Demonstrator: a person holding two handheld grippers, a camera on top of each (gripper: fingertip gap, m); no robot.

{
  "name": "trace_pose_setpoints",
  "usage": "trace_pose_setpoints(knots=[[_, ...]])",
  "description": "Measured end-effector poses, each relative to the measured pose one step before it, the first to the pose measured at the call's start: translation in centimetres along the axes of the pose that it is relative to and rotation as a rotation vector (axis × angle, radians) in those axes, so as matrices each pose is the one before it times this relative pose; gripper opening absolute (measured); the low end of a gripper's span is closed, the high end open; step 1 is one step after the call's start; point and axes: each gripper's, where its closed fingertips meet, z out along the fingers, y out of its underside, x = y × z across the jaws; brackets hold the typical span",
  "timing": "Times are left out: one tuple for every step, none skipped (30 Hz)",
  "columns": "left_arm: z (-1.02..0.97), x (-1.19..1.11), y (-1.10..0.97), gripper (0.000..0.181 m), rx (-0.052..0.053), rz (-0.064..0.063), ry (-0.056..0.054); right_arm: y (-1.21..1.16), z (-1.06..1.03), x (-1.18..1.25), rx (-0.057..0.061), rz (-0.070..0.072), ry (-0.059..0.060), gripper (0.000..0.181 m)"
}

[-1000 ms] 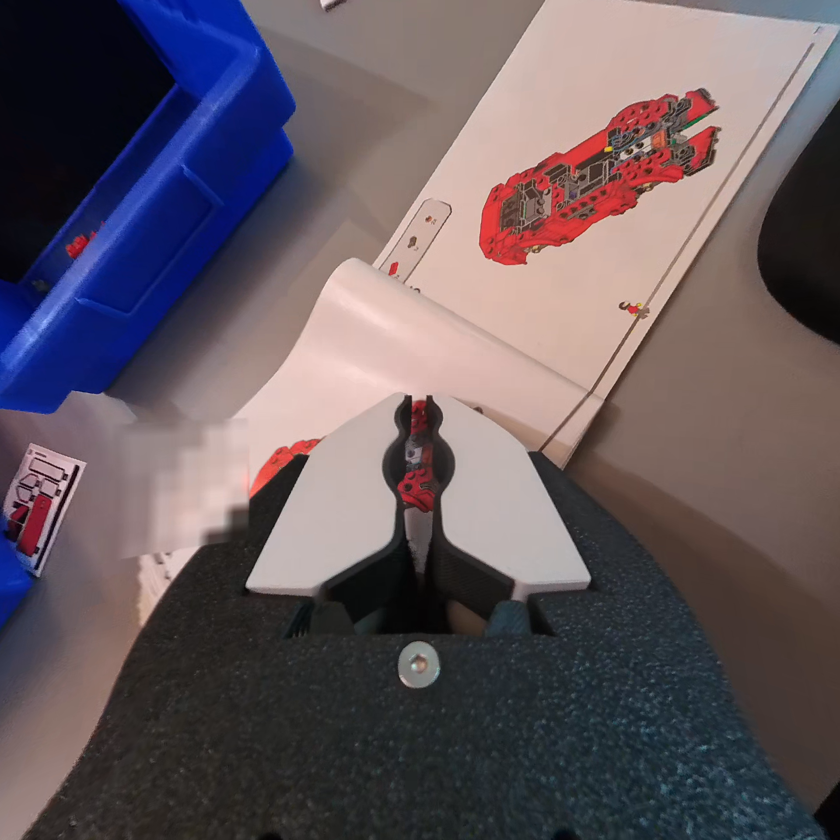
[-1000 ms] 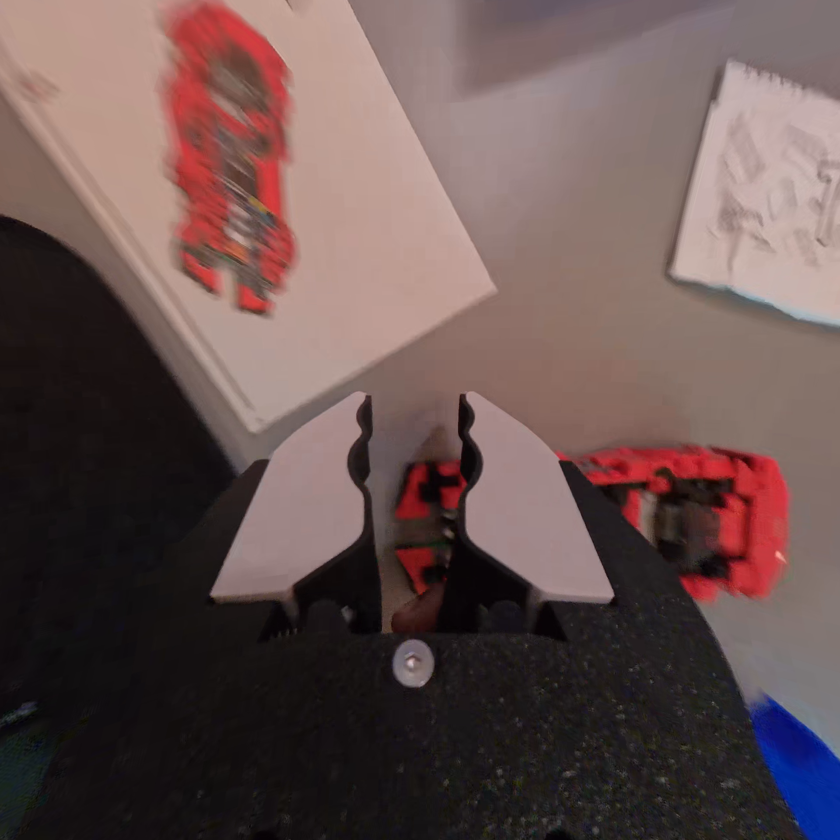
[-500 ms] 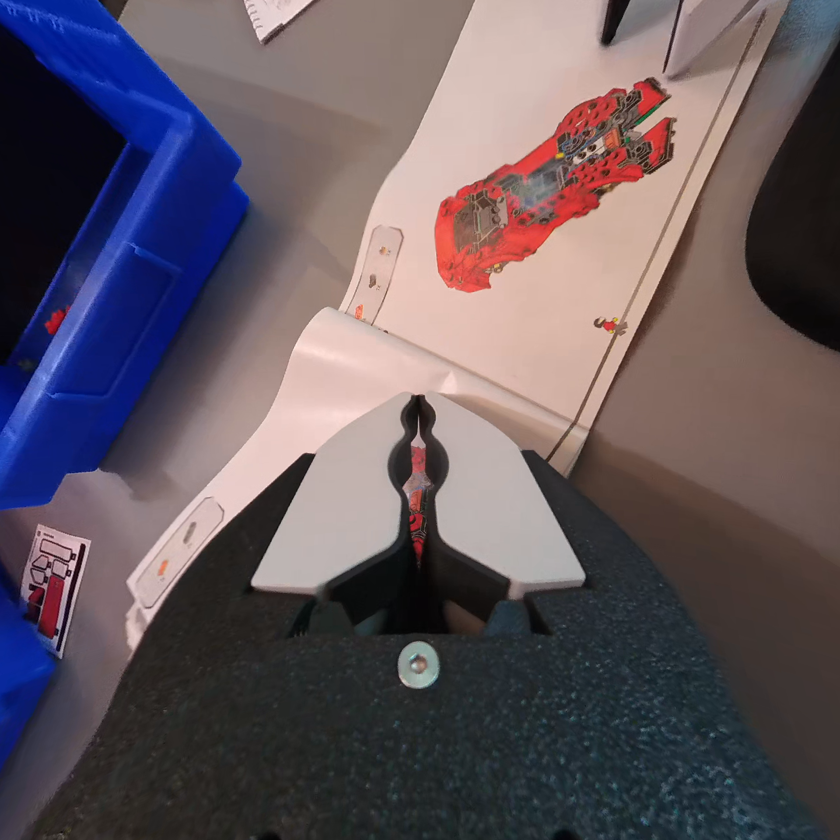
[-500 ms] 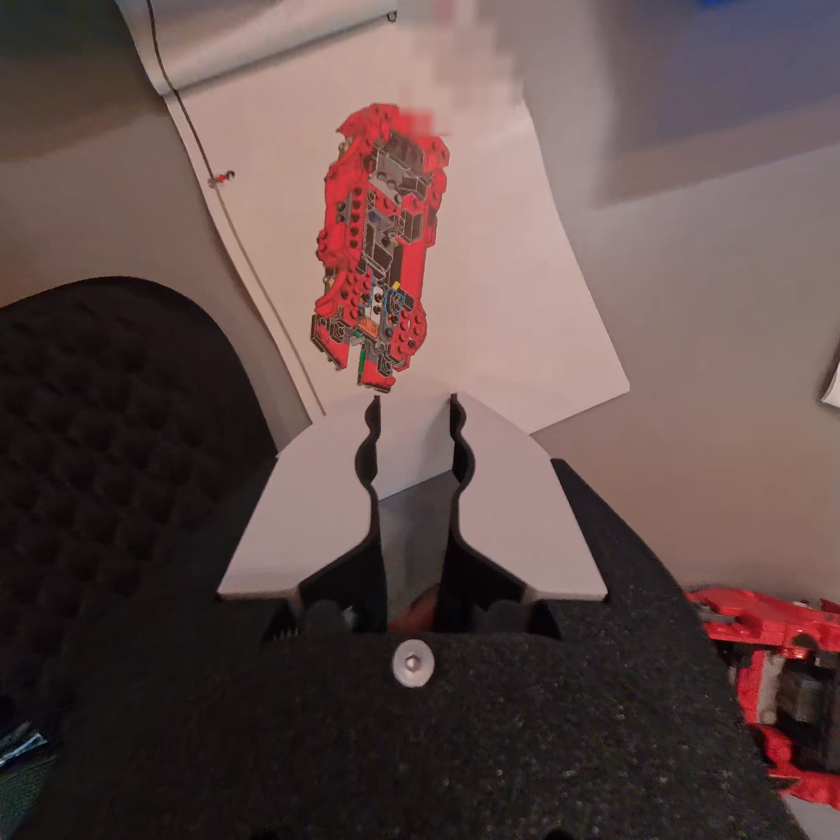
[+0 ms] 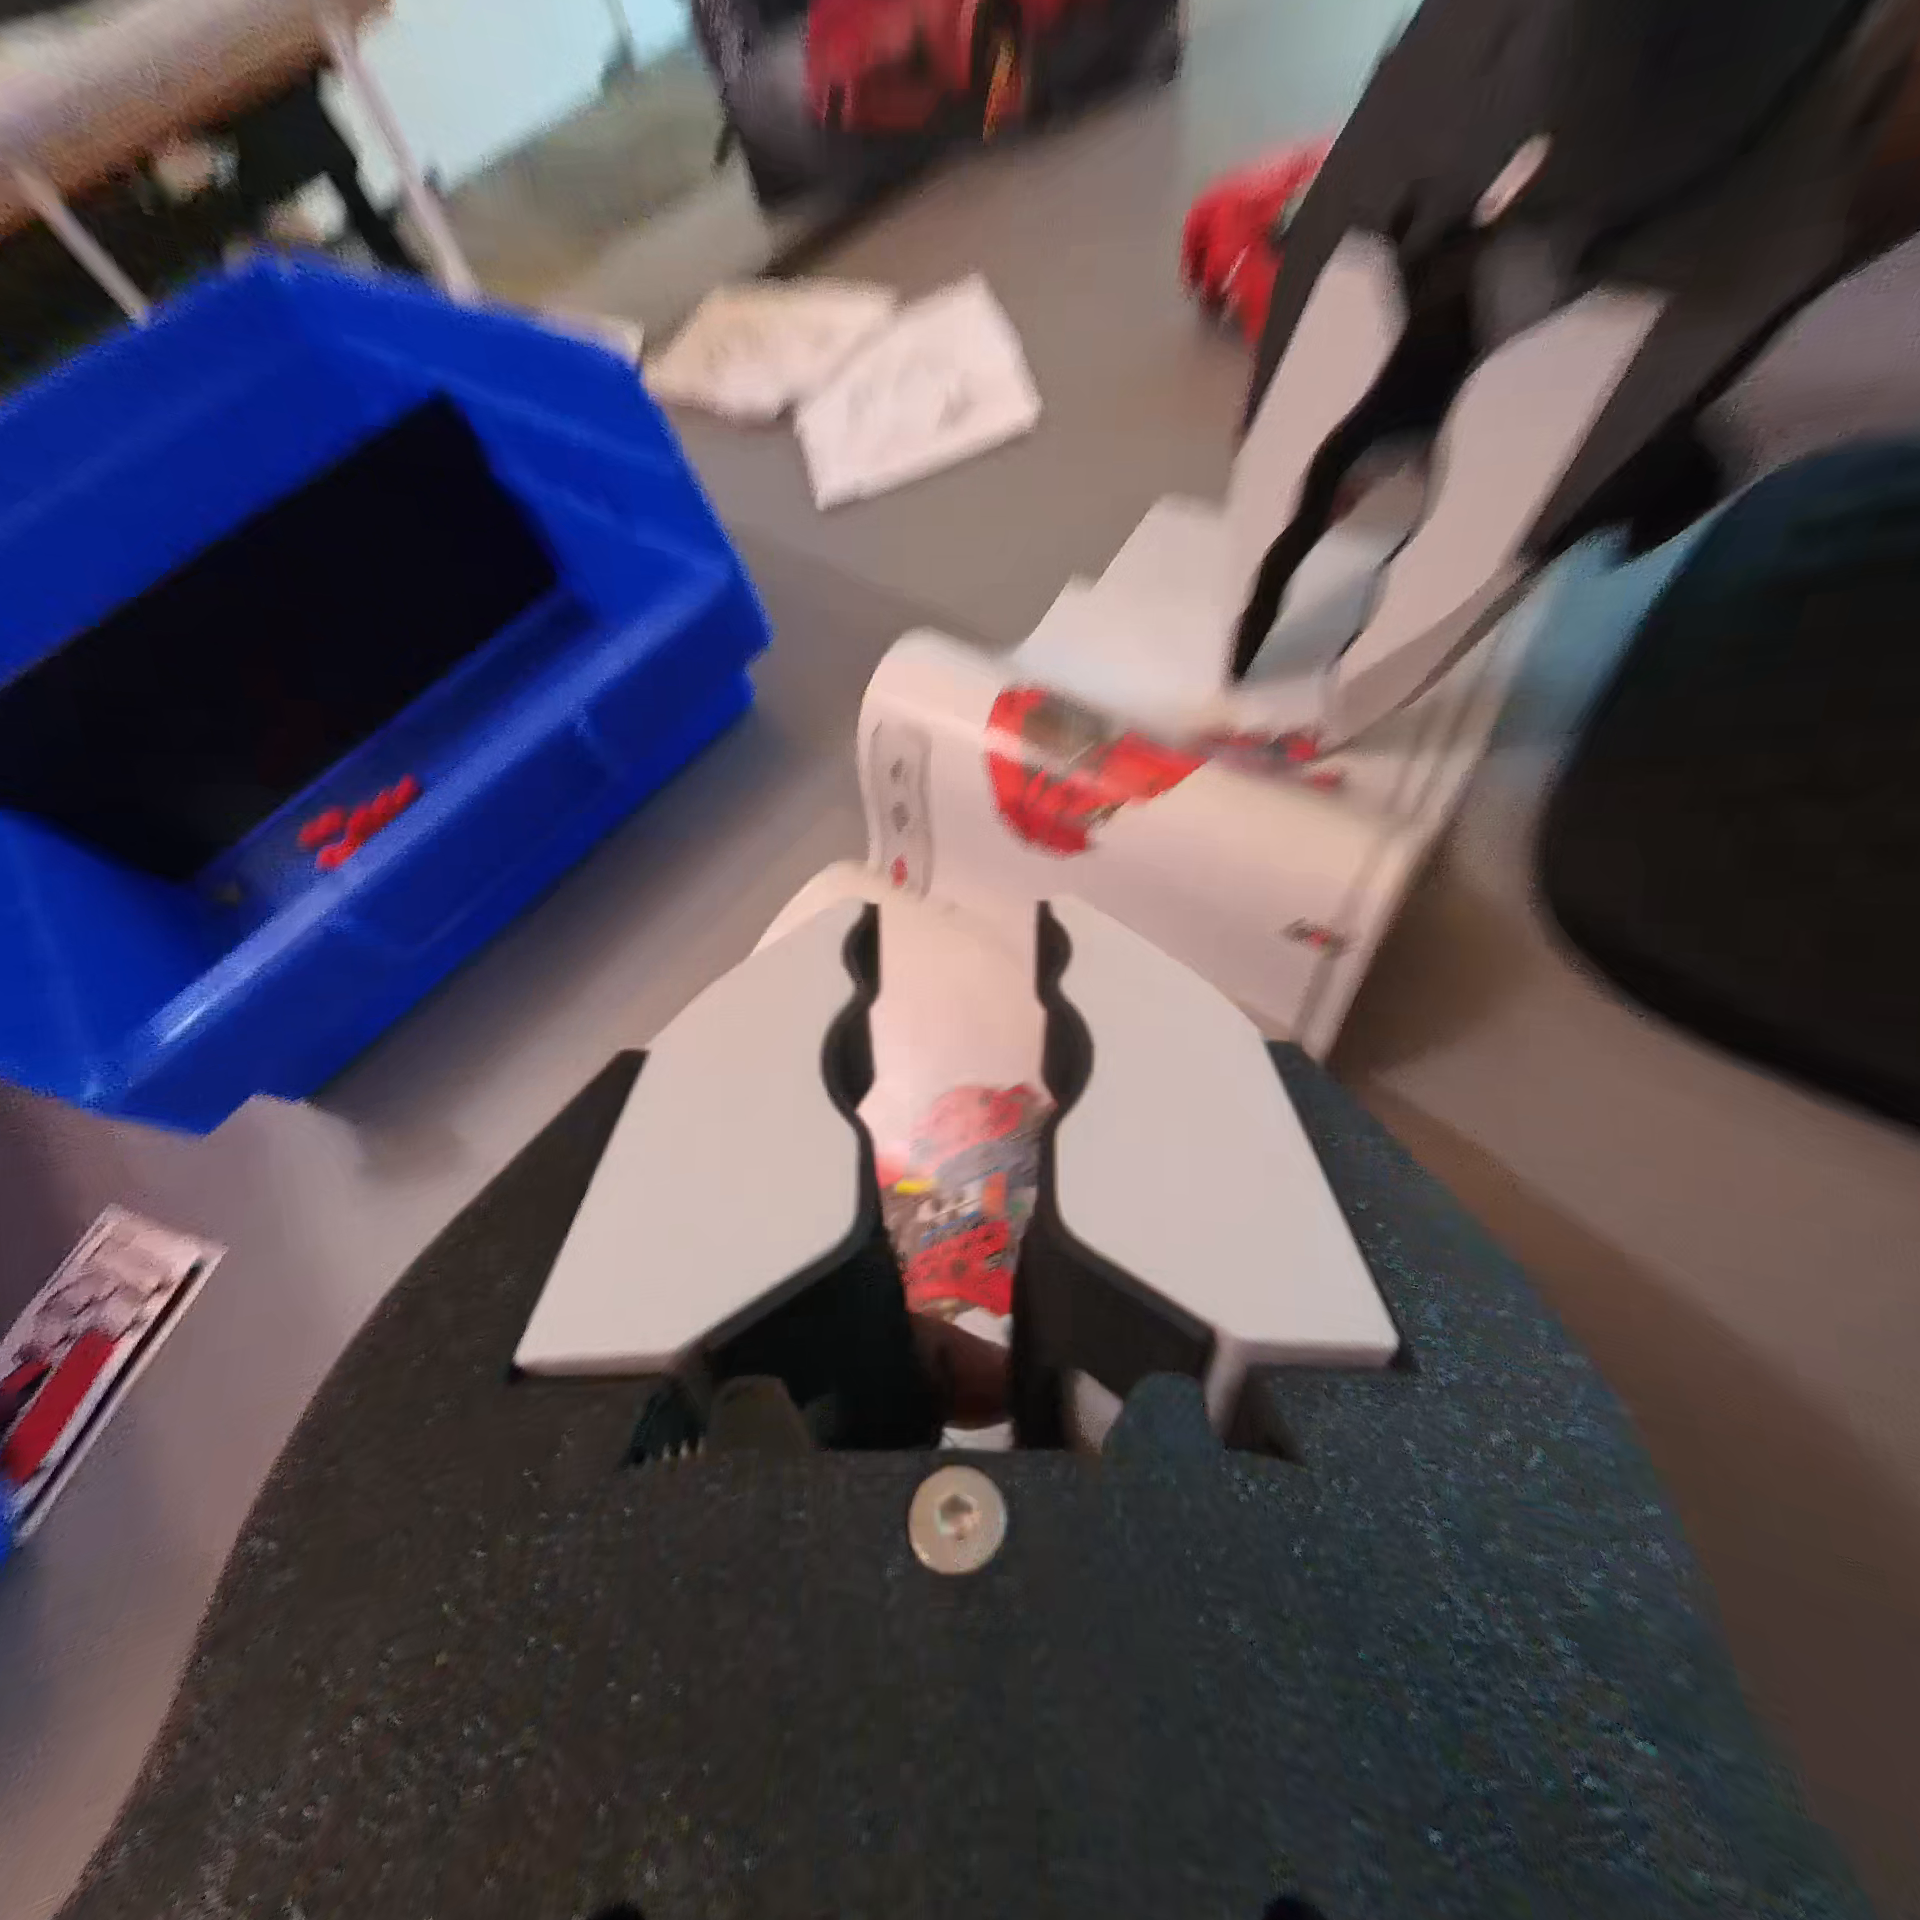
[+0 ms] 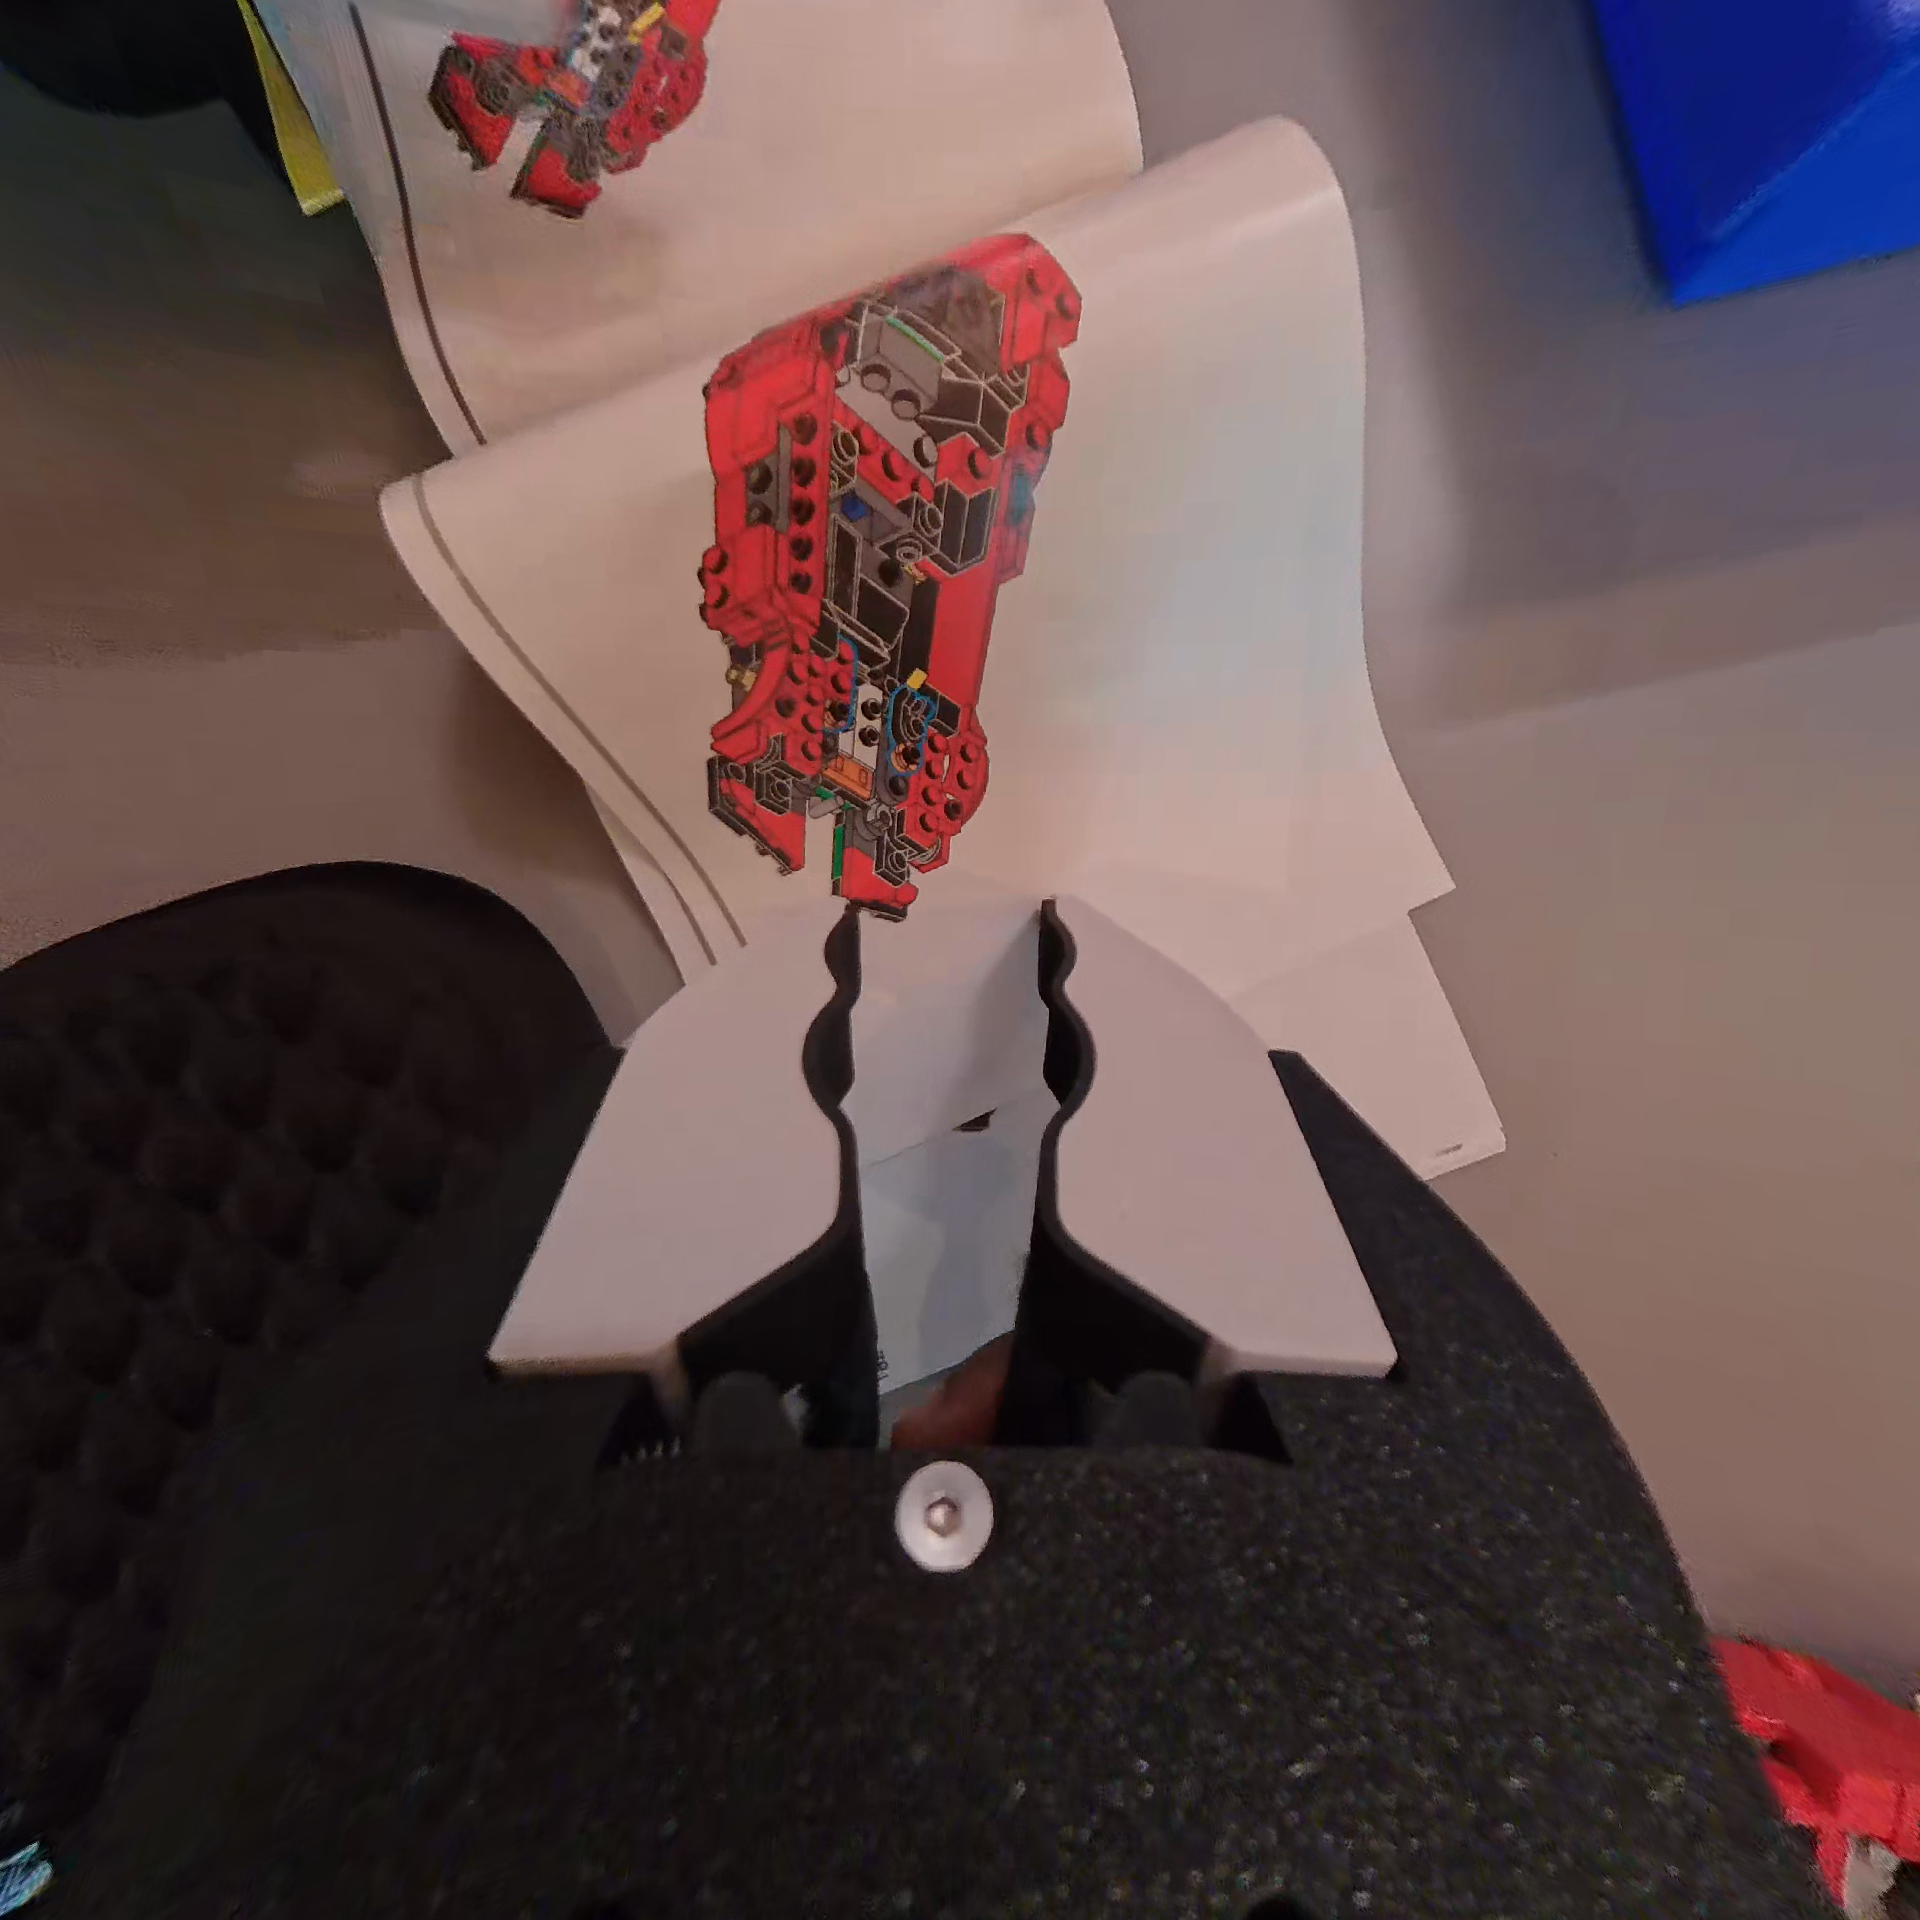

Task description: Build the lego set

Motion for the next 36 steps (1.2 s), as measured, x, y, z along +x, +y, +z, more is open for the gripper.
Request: trace_pose_setpoints(knots=[[-0.677,1.000,-1.058,0.037,0.0645,-0.0097,0.0448,-0.012,0.002,-0.009,0.0034,0.0027,0.0012,0.033],[-0.300,1.180,-0.665,0.043,0.0284,0.0124,0.0385,-0.002,-0.005,0.001,0.0029,0.0044,0.0006,0.033],[0.107,1.118,-0.165,0.048,-0.0110,0.0370,0.0211,-0.016,-0.008,0.008,0.0029,0.0044,0.0011,0.033],[0.425,0.903,0.209,0.052,-0.0383,0.0601,0.0028,0.002,0.006,0.023,0.0023,0.0015,0.0021,0.033],[0.618,0.621,0.300,0.056,-0.0451,0.0701,-0.0133,-0.003,-0.001,0.000,0.0020,-0.0001,0.0017,0.033],[0.695,0.450,0.215,0.058,-0.0372,0.0615,-0.0163,0.002,-0.005,-0.019,0.0017,0.0012,-0.0005,0.033],[0.698,0.351,0.091,0.059,-0.0259,0.0413,-0.0130,-0.012,-0.008,-0.034,0.0017,0.0019,-0.0013,0.034],[0.612,0.286,0.058,0.057,-0.0203,0.0285,-0.0083,-0.003,-0.001,-0.014,0.0014,0.0008,0.0003,0.034],[0.456,0.014,0.109,0.053,-0.0217,0.0303,-0.0210,0.007,0.006,-0.005,0.0010,-0.0007,0.0009,0.034],[0.220,-0.484,0.171,0.040,-0.0231,0.0422,-0.0513,-0.007,-0.005,-0.047,-0.0002,-0.0035,-0.0024,0.035],[0.016,-0.779,0.192,0.021,-0.0210,0.0445,-0.0671,-0.057,-0.056,-0.284,0.0008,-0.0094,-0.0191,0.033],[-0.122,-0.787,0.232,0.007,-0.0176,0.0167,-0.0650,-0.429,-0.274,-0.353,0.0245,-0.0093,-0.0200,0.033],[-0.230,-0.764,0.237,0.006,-0.0082,-0.0241,-0.0558,-1.059,-0.713,-0.034,0.0688,-0.0106,0.0072,0.032],[-0.266,-0.448,0.344,0.004,-0.0065,-0.0498,-0.0261,-1.483,-1.093,0.173,0.0995,-0.0088,0.0208,0.030],[-0.282,-0.381,0.558,0.003,-0.0139,-0.0612,-0.0167,-1.484,-1.262,0.221,0.0965,0.0034,0.0165,0.025],[-0.296,-0.497,0.726,0.002,-0.0198,-0.0517,-0.0236,-1.169,-1.180,0.241,0.0699,0.0160,0.0088,0.019],[-0.327,-0.591,0.772,0.001,-0.0179,-0.0423,-0.0301,-0.634,-0.926,0.182,0.0351,0.0190,0.0012,0.013],[-0.336,-0.623,0.679,0.001,-0.0107,-0.0440,-0.0327,0.213,-0.521,0.113,-0.0143,0.0194,-0.0044,0.007],[-0.361,-0.593,0.535,0.001,-0.0049,-0.0462,-0.0306,1.125,-0.024,0.061,-0.0706,0.0228,-0.0119,0.005],[-0.380,-0.524,0.355,0.001,-0.0026,-0.0325,-0.0289,1.496,0.548,-0.061,-0.0969,0.0161,-0.0222,0.003],[-0.411,-0.465,0.131,0.001,0.0009,-0.0204,-0.0312,1.028,1.140,-0.203,-0.0804,-0.0010,-0.0288,0.002],[-0.347,-0.215,-0.076,0.002,0.0107,-0.0178,-0.0193,0.087,1.495,-0.374,-0.0433,-0.0175,-0.0313,0.002],[-0.235,0.102,0.016,0.002,0.0013,-0.0089,-0.0008,-0.768,1.575,-0.584,-0.0105,-0.0371,-0.0370,0.001],[-0.061,0.308,0.240,0.002,-0.0152,-0.0015,0.0118,-1.446,1.510,-0.436,0.0176,-0.0471,-0.0235,0.001],[0.056,0.307,0.359,0.002,-0.0229,0.0025,0.0116,-1.845,1.457,-0.193,0.0383,-0.0437,-0.0088,0.000],[0.073,0.144,0.253,0.002,-0.0135,0.0031,0.0022,-1.946,1.362,-0.121,0.0489,-0.0373,-0.0110,0.000],[0.020,0.118,0.181,0.002,-0.0118,0.0027,0.0027,-1.870,1.215,0.022,0.0554,-0.0259,-0.0094,0.000],[-0.032,0.158,0.127,0.002,-0.0103,-0.0004,0.0089,-1.461,1.107,0.297,0.0440,-0.0055,0.0018,0.000],[-0.111,0.249,0.132,0.003,-0.0078,-0.0021,0.0185,-0.793,1.094,0.165,0.0135,0.0023,-0.0097,0.000],[-0.180,0.222,0.234,0.006,-0.0129,-0.0010,0.0231,-0.090,1.103,-0.203,-0.0206,-0.0031,-0.0335,0.000],[-0.317,-0.043,0.285,0.009,-0.0177,0.0065,0.0127,0.448,1.078,-0.346,-0.0467,-0.0095,-0.0393,0.000],[-0.544,-0.424,0.105,0.013,-0.0101,0.0222,-0.0105,0.630,1.001,-0.127,-0.0501,-0.0118,-0.0196,0.000],[-0.815,-0.757,-0.246,0.016,0.0096,0.0407,-0.0378,0.447,0.856,-0.079,-0.0322,-0.0103,-0.0099,0.001],[-0.989,-0.843,-0.586,0.016,0.0280,0.0577,-0.0535,-0.262,0.448,-0.099,0.0181,-0.0036,-0.0092,0.000],[-0.982,-0.629,-0.907,0.016,0.0489,0.0616,-0.0509,-0.347,0.133,-0.075,0.0202,0.0088,-0.0112,0.000],[-0.820,-0.097,-1.297,0.015,0.0704,0.0682,-0.0283,0.048,0.063,-0.006,-0.0089,0.0117,-0.0100,0.000]])
